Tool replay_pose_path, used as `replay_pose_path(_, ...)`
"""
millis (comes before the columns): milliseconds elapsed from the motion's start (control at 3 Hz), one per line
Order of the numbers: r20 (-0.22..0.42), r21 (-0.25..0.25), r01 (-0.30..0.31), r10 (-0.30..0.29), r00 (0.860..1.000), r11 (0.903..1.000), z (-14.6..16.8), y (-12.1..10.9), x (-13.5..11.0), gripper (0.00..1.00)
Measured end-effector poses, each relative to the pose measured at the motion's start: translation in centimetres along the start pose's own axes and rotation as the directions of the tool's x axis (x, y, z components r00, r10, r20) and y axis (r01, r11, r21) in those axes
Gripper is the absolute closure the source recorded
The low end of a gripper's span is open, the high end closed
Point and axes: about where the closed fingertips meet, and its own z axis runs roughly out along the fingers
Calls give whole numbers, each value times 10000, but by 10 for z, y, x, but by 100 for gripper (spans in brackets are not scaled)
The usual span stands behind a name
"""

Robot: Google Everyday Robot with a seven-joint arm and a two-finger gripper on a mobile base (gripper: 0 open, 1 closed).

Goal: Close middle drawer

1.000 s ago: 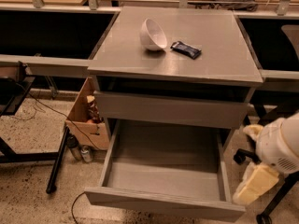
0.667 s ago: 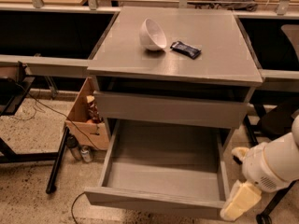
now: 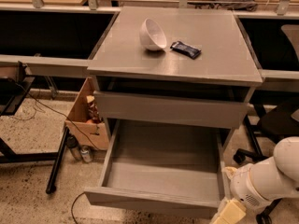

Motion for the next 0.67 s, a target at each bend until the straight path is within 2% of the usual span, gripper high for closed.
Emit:
replay_pose_path(333,-200,-159,-181,178,9996,9997,11,-4,3,0)
replay_pose_path(667,-439,-597,-1227,1202,9918,9906,45,-15,34,0)
